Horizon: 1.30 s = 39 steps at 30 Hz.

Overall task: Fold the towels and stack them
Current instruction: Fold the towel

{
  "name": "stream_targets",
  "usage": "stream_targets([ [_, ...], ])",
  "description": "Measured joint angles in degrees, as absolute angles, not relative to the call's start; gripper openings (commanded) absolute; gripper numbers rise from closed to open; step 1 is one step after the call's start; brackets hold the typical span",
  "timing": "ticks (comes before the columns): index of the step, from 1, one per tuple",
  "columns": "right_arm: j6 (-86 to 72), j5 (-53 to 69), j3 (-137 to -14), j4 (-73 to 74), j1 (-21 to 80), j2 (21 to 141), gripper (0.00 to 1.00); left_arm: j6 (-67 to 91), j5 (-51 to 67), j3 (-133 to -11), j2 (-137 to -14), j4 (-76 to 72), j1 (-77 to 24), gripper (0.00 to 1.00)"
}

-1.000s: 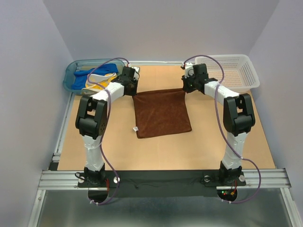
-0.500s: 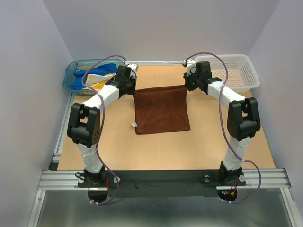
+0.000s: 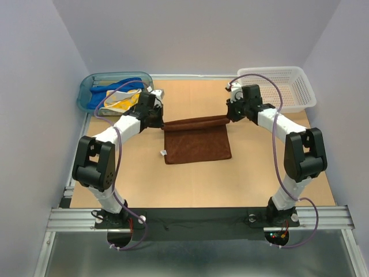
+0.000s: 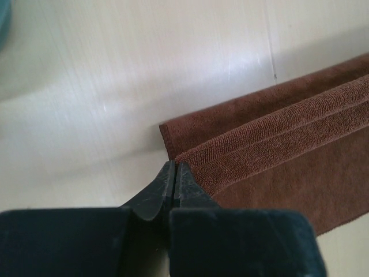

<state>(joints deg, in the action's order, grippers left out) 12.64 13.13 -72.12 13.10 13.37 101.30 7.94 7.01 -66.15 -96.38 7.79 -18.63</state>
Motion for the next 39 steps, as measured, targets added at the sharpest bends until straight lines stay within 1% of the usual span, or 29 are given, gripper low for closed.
stream_targets([
  [12,3.6,12.5,-64.7,13.9,13.5,96.7,0.01,17.9,11.0,-53.3,-89.3,7.0,-19.5,0.0],
  [16,0.1,12.2,-62.7,14.4,13.5,96.0,0.01,20.3,11.8,-50.8,-87.9,6.5,-19.7,0.0],
  [24,-4.6,11.4,-59.4,14.5,13.5,94.6,0.01,22.0,11.8,-49.0,-86.3,5.7,-20.3,0.0],
  [39,-8.0,11.1,-56.0,14.5,13.5,91.2,0.0,22.3,11.3,-47.7,-86.3,5.4,-21.0,0.0],
])
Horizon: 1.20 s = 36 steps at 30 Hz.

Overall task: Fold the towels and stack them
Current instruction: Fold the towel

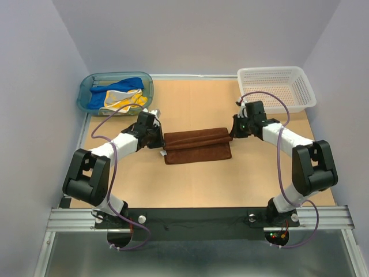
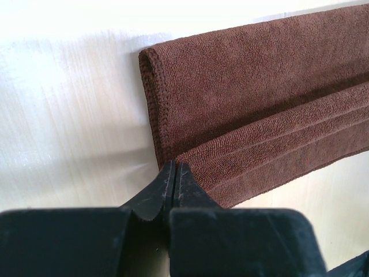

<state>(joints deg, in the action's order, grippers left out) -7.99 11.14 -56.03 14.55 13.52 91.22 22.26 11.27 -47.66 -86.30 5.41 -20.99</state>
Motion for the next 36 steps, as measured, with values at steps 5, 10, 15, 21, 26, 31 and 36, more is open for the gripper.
stream_targets([
  [5,-8.8,11.1,-54.9,14.5,13.5,90.7,0.01,22.2,10.7,-47.7,-86.3,5.7,-21.4,0.0],
  [10,-9.7,11.2,-53.7,14.5,13.5,90.7,0.01,22.3,10.4,-47.7,-86.4,5.8,-21.5,0.01],
  [15,-10.3,11.4,-53.0,14.5,13.5,90.7,0.01,22.2,10.2,-47.6,-86.9,6.0,-22.0,0.06],
  [21,-10.3,11.9,-52.6,14.5,13.5,90.7,0.13,22.4,9.9,-47.6,-87.0,6.2,-22.3,0.15],
  [26,-10.8,12.7,-52.4,14.5,13.5,90.3,0.26,22.2,9.7,-47.6,-86.9,7.1,-22.8,0.39],
  [31,-11.6,14.7,-50.8,15.3,13.0,85.4,0.33,21.7,8.8,-46.4,-84.4,9.2,-22.9,0.67],
  [36,-12.9,18.1,-51.0,15.9,13.1,80.0,0.34,22.1,7.7,-46.3,-78.7,11.7,-24.3,0.68],
])
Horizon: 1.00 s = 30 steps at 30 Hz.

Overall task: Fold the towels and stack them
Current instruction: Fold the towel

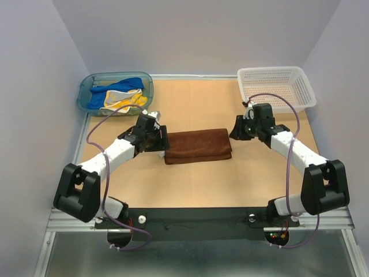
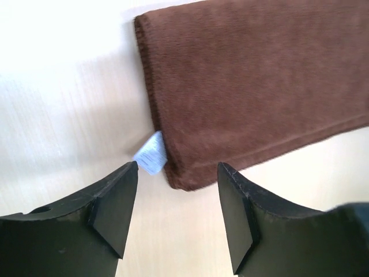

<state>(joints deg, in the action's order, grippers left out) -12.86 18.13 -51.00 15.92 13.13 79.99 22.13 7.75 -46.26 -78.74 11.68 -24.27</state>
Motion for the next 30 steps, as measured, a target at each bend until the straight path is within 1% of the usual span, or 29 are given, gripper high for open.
stream_targets([
  [3,-13.8,19.3,-52.1,16.1,14.4,79.7,0.34,23.2,6.8,-46.9,-76.3,13.1,-26.2,0.68],
  [6,-14.4,19.5,-54.5,16.1,16.6,82.2,0.33,24.3,5.4,-50.3,-76.9,14.5,-28.7,0.64],
  [10,-15.6,18.5,-56.3,15.9,19.3,86.3,0.33,25.6,3.4,-56.4,-80.6,14.7,-32.4,0.58],
  [12,-16.4,17.1,-56.3,16.1,20.7,87.9,0.33,26.1,2.7,-57.5,-82.8,14.3,-33.8,0.58],
  [17,-18.1,14.5,-54.3,15.8,23.2,89.7,0.33,27.8,0.5,-56.6,-88.5,14.4,-35.9,0.54],
  [22,-19.4,13.0,-50.7,15.6,23.3,89.6,0.33,30.1,-0.9,-52.3,-89.6,15.3,-36.4,0.53],
  [28,-22.2,9.4,-48.7,16.2,23.3,85.8,0.37,33.5,-3.9,-49.9,-85.1,17.7,-36.4,0.56],
  [30,-23.6,6.9,-48.2,15.7,23.3,83.1,0.45,35.0,-5.3,-49.7,-82.9,17.9,-36.4,0.57],
])
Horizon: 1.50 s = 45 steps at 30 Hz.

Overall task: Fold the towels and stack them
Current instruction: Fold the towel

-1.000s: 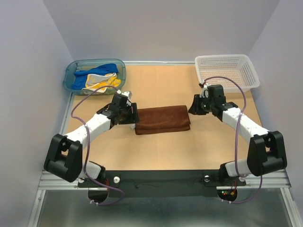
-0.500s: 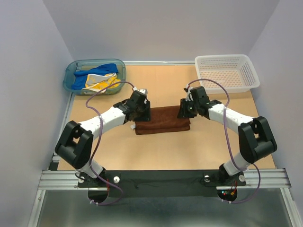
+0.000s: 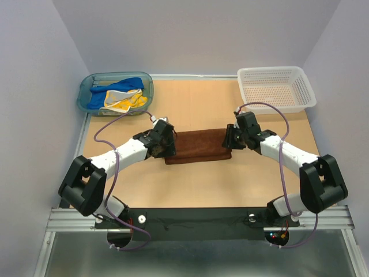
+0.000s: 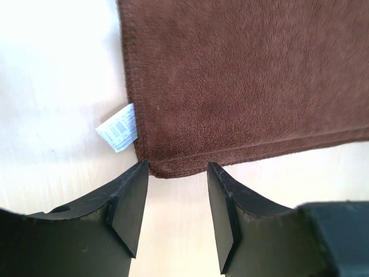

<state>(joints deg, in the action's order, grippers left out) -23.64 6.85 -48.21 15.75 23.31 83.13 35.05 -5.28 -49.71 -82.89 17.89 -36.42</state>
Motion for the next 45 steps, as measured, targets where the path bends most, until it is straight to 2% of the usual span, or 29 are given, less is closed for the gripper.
stream_targets([
  [4,-27.4,2.1,-47.1,15.5,22.9,79.5,0.55,39.0,-7.4,-47.9,-79.9,18.0,-36.4,0.6],
  [10,-31.4,-0.9,-46.1,15.5,21.6,80.1,0.53,42.6,-8.7,-47.6,-79.7,17.7,-36.2,0.6],
  [16,-34.0,-1.7,-45.5,14.9,20.2,82.3,0.43,43.7,-8.6,-47.6,-82.8,16.2,-36.2,0.54],
  [23,-35.9,-1.5,-42.9,13.3,19.9,84.8,0.39,44.0,-8.4,-47.6,-85.3,15.6,-36.2,0.49],
  [25,-36.2,-1.5,-42.2,12.8,19.9,85.1,0.35,44.0,-8.4,-47.6,-85.4,15.6,-36.2,0.49],
  [28,-36.5,-1.5,-41.9,12.3,19.8,85.2,0.23,44.0,-8.3,-47.6,-85.4,15.4,-36.2,0.45],
  [31,-36.9,-1.3,-41.8,11.6,19.8,85.1,0.07,44.0,-8.3,-47.6,-85.4,15.3,-36.2,0.43],
  [33,-36.9,-1.3,-41.8,11.4,19.8,84.8,0.01,44.0,-8.2,-47.6,-85.4,15.3,-36.2,0.4],
  [36,-37.0,-1.0,-41.8,11.4,19.8,83.5,0.01,44.0,-8.2,-47.6,-85.4,15.3,-36.2,0.34],
  [39,-36.9,-0.9,-41.8,11.4,19.8,82.3,0.01,44.0,-8.2,-47.6,-85.4,15.3,-36.2,0.34],
  [45,-36.9,-0.4,-41.8,11.3,19.8,81.7,0.01,44.3,-8.7,-47.6,-85.4,15.8,-36.2,0.43],
])
